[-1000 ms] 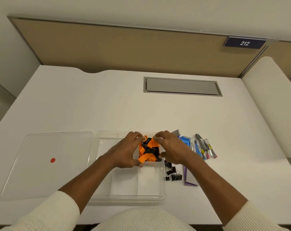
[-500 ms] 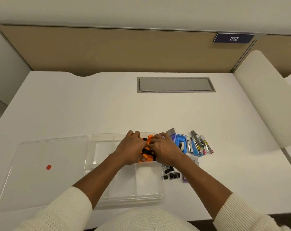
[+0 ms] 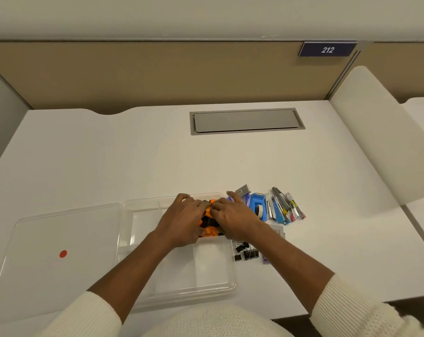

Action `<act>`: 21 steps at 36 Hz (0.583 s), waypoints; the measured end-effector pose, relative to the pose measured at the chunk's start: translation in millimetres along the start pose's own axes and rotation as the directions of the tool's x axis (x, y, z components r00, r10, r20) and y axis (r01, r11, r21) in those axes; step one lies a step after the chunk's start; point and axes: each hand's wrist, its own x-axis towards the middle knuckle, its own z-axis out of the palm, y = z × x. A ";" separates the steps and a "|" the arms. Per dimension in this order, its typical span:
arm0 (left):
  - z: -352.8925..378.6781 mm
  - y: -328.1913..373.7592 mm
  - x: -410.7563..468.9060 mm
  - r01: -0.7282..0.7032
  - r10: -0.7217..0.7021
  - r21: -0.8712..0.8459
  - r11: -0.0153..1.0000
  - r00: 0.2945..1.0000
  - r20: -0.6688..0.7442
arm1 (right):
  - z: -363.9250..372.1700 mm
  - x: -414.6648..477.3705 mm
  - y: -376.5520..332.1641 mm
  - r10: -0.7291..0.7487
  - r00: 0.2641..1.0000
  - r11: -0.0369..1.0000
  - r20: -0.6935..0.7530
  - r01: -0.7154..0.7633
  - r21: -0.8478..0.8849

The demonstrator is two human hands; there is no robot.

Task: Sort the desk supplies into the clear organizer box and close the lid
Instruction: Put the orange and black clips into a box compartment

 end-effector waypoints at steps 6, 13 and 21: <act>-0.6 -3.2 -8.7 -0.001 0.003 -0.045 0.999 1.000 0.028 | -10.5 7.3 -11.7 0.033 0.995 0.997 0.097 -0.026 -0.071; -4.0 2.4 1.2 -0.038 0.009 0.182 0.983 0.988 0.153 | -14.8 -4.6 -12.9 0.072 0.997 0.997 -0.009 -0.072 0.004; 4.0 9.5 9.9 0.087 -0.120 0.161 0.983 0.971 0.209 | -18.8 -51.9 -9.0 0.411 0.876 0.836 -0.250 -0.253 0.486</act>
